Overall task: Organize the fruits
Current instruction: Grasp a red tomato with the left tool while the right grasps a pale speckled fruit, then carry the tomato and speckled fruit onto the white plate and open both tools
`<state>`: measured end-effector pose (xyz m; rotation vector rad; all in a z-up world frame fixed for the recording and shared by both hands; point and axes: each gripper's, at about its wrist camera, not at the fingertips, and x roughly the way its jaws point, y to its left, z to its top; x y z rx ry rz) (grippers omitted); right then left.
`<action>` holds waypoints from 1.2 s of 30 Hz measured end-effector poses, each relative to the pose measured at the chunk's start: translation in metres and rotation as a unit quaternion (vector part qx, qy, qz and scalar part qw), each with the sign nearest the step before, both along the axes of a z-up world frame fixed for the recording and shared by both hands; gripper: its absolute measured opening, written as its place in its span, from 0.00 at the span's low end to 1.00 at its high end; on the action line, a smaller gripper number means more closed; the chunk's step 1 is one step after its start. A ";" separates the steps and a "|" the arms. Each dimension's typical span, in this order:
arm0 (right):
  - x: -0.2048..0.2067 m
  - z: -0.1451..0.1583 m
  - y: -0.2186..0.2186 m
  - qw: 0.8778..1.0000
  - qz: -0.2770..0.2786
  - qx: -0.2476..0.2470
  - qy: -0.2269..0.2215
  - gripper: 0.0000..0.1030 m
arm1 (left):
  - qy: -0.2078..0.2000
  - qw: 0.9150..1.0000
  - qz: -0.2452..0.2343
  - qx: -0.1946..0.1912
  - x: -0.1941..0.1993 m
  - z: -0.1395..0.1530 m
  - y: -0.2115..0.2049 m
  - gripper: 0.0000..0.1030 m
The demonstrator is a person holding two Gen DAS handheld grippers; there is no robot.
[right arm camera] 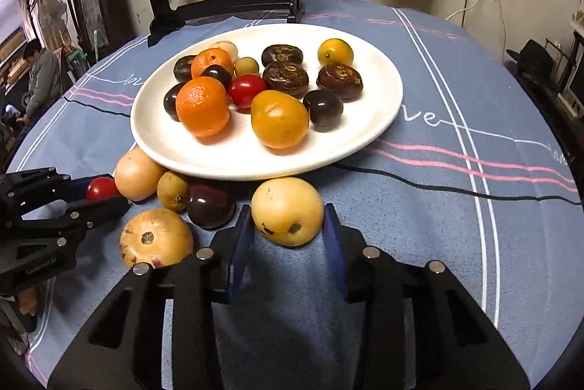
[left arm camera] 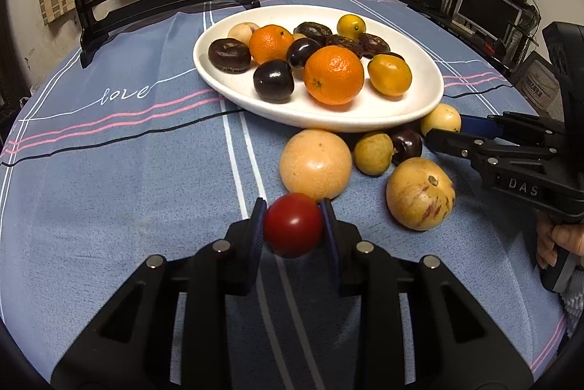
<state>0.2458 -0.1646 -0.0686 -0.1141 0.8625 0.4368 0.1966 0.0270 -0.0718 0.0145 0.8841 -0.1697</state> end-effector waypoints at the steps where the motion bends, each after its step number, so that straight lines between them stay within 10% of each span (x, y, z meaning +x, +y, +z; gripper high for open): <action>1: 0.000 0.000 0.000 1.000 0.000 0.000 0.000 0.38 | 0.000 1.000 0.000 -0.004 0.000 0.000 0.001 0.29; 15: -0.022 0.024 -0.019 0.997 -0.001 0.072 -0.020 0.37 | -0.090 0.995 0.038 -0.032 -0.029 0.042 0.018 0.29; 26: 0.012 0.128 -0.034 0.983 -0.023 0.146 -0.108 0.38 | -0.147 0.988 0.036 -0.007 0.040 0.121 -0.013 0.29; 36: 0.101 0.043 0.005 0.993 -0.051 0.102 -0.023 0.38 | -0.079 0.997 0.012 0.011 0.108 0.052 -0.049 0.29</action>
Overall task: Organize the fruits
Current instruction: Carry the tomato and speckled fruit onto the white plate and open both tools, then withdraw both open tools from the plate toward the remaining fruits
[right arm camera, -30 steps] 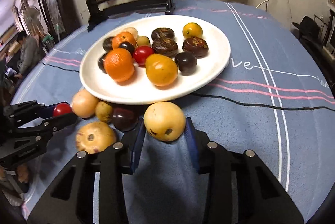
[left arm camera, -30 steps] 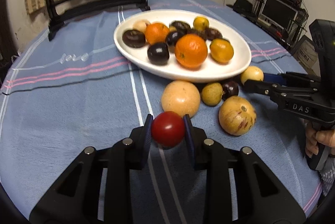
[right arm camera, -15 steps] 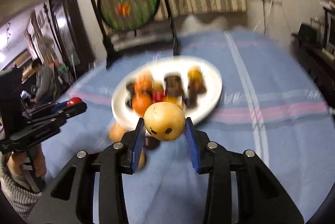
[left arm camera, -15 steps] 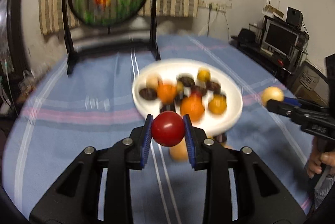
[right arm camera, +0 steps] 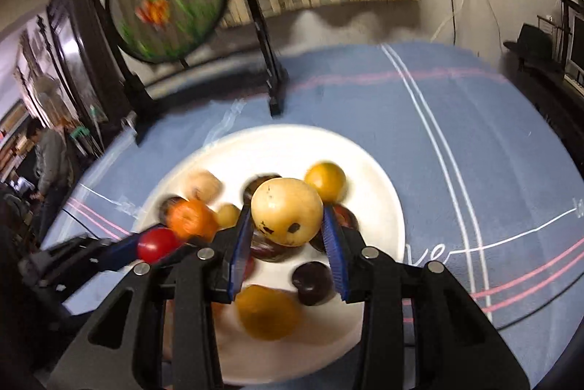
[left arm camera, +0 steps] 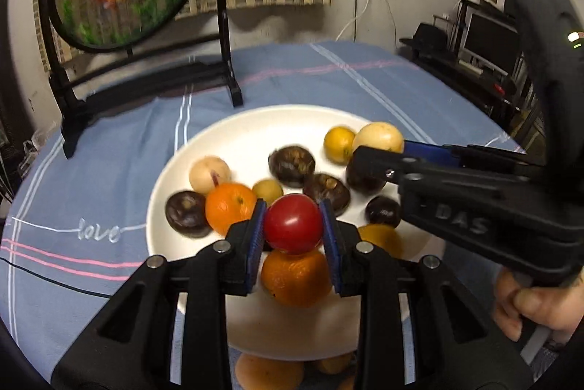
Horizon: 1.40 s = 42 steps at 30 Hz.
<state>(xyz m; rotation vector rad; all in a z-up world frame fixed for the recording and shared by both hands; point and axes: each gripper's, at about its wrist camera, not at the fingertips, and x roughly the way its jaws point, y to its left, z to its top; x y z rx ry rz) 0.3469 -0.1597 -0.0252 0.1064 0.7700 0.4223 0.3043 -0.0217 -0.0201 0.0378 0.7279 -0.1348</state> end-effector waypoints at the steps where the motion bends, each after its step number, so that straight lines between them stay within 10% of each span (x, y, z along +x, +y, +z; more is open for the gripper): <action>1: 0.004 -0.007 0.001 1.000 -0.003 -0.009 0.005 0.38 | 0.005 1.000 0.000 -0.004 0.002 -0.003 0.002 0.29; 8: 0.013 -0.017 0.005 1.000 0.010 -0.020 0.012 0.39 | 0.001 1.000 0.005 0.005 0.005 -0.014 0.001 0.34; 10: 0.011 -0.017 0.005 1.000 0.012 -0.025 0.010 0.40 | -0.002 1.000 0.005 0.017 0.004 -0.015 -0.003 0.44; 12: 0.010 -0.016 0.005 0.999 0.009 -0.028 0.011 0.63 | -0.011 1.000 0.009 0.027 0.002 -0.015 -0.005 0.64; 17: 0.000 -0.007 0.002 0.999 -0.001 -0.036 -0.022 0.64 | -0.024 0.999 0.009 0.034 -0.004 -0.012 -0.006 0.74; 42: -0.084 0.009 -0.029 0.999 -0.002 0.037 -0.026 0.64 | -0.072 0.995 0.073 0.016 -0.075 0.009 0.033 0.86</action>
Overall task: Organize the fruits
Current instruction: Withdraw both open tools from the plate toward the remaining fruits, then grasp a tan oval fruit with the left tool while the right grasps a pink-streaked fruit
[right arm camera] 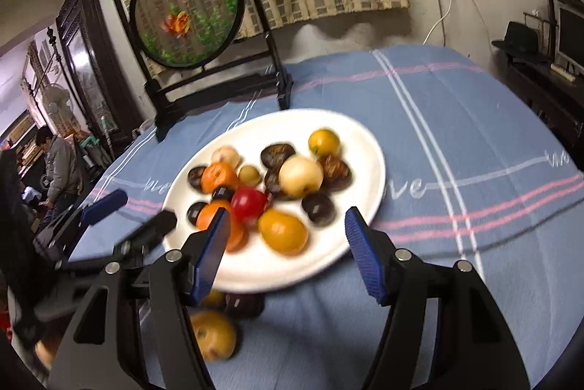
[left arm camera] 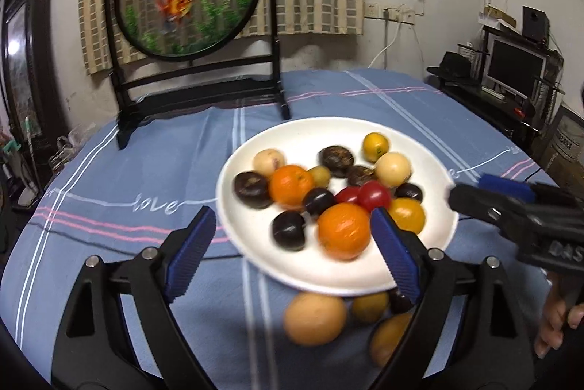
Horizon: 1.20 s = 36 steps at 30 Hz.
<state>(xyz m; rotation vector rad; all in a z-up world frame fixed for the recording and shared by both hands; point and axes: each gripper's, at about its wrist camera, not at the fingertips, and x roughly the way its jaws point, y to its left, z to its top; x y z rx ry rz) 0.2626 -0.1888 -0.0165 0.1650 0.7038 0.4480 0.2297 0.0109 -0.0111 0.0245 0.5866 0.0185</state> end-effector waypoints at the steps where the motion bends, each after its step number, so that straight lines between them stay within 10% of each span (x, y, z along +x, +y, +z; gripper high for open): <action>1: -0.007 -0.002 0.001 1.000 0.007 0.000 0.006 0.64 | 0.003 1.000 0.007 -0.004 -0.003 -0.001 0.006 0.86; 8: -0.039 -0.022 0.029 0.996 0.074 -0.044 0.035 0.64 | 0.043 0.997 0.024 -0.056 -0.022 -0.014 0.049 0.87; 16: -0.052 -0.034 0.049 0.989 0.116 -0.078 0.041 0.64 | 0.072 0.997 -0.015 0.006 -0.028 -0.034 0.027 0.87; 36: -0.051 -0.052 0.070 0.982 0.140 -0.110 0.064 0.64 | 0.119 0.991 -0.059 0.005 -0.008 -0.051 0.008 0.87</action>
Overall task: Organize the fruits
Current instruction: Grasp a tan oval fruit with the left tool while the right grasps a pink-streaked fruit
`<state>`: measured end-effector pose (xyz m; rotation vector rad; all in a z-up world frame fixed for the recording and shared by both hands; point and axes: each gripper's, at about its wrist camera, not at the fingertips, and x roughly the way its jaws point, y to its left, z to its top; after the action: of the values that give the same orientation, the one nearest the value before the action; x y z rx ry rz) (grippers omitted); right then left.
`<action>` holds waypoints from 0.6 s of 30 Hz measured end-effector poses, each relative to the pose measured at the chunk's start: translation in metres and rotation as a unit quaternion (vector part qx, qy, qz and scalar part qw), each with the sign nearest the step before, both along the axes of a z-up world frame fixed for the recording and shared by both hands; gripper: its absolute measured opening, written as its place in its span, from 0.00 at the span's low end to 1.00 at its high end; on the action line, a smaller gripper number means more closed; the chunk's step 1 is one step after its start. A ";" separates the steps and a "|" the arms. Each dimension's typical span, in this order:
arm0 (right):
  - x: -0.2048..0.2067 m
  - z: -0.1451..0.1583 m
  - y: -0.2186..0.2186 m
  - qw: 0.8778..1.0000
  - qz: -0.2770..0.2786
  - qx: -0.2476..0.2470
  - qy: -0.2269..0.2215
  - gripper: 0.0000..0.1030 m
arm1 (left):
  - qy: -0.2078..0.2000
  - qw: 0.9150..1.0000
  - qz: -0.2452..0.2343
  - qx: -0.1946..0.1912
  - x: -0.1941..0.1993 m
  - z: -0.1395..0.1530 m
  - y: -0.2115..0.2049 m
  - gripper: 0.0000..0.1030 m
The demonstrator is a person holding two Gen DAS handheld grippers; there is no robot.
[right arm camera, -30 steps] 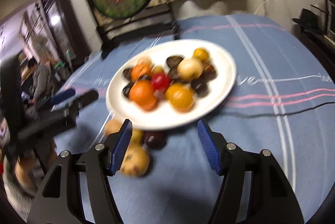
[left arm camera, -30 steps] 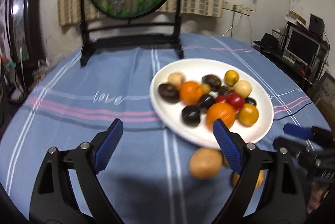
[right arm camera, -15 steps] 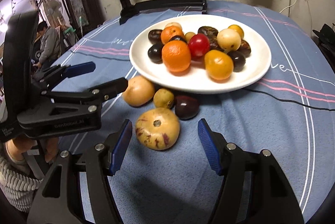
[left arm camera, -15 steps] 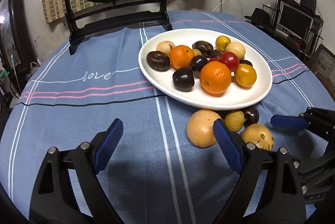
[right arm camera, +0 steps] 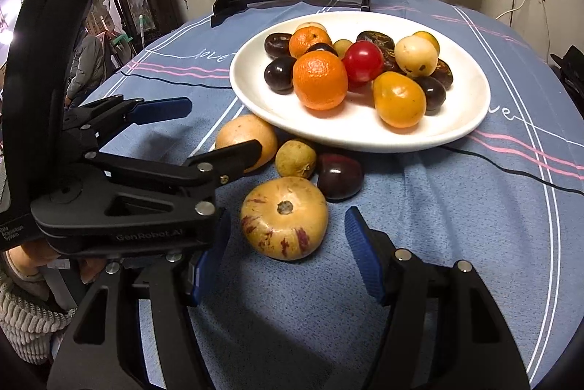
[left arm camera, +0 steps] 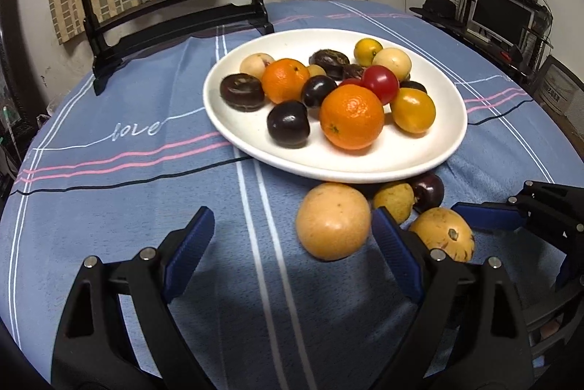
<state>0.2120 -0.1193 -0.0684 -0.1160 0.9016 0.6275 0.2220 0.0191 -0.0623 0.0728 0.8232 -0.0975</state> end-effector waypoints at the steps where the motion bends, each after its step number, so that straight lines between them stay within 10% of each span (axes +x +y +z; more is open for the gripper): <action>1: 0.001 0.000 0.001 1.000 0.001 -0.002 0.000 0.64 | 0.005 1.000 -0.003 -0.001 0.002 -0.002 -0.001 0.87; 11: 0.002 -0.002 0.003 1.000 -0.001 -0.006 -0.004 0.56 | 0.022 1.000 -0.005 -0.015 0.009 -0.007 -0.002 0.86; 18: 0.000 -0.003 0.004 1.000 0.000 -0.011 -0.007 0.51 | 0.020 0.999 -0.028 -0.012 0.006 -0.006 -0.011 0.59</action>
<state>0.2124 -0.1153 -0.0709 -0.1393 0.8959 0.6167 0.2281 0.0085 -0.0680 0.0707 0.8591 -0.1626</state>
